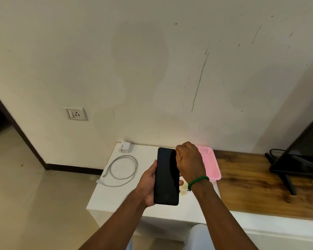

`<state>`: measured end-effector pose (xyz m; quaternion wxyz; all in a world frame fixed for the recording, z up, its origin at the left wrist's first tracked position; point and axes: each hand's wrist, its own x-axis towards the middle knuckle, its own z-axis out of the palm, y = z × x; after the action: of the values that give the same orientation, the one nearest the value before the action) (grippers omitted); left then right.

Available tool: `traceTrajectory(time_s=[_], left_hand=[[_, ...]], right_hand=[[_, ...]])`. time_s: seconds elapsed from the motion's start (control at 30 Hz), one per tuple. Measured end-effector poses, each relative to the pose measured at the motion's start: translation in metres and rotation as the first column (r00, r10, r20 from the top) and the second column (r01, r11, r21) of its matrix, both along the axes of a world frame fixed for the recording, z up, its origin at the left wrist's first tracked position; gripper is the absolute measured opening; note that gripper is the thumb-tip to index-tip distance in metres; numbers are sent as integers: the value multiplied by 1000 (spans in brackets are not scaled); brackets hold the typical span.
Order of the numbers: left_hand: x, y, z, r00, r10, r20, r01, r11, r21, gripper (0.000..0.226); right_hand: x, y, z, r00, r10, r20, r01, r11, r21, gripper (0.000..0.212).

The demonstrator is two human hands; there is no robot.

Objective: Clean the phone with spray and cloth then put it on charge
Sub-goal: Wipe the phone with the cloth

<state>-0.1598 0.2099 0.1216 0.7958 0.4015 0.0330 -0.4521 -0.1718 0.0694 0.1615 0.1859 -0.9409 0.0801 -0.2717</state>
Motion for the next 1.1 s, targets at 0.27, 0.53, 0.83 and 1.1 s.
traceTrajectory(time_s=[0.27,0.53,0.83,1.1], left_hand=[[3,0,-3,1000,18,10,-18,998,58,61],[7,0,-9,997,79,2,-78,990,116,61],[4,-2,-4,996,82,22,-84,990,116,60],[-1,-3,1,998,22,65,-30,992,121,58]], right_hand=[[-8,4,-6,1000,19,25,-20,1000,20,19],[-28,14,-24,999,21,27,-20,999,-32,8],[-23,12,-21,999,-12,49,12,1000,-15,5],[-2,9,-5,991,-129,48,126,991,54,11]])
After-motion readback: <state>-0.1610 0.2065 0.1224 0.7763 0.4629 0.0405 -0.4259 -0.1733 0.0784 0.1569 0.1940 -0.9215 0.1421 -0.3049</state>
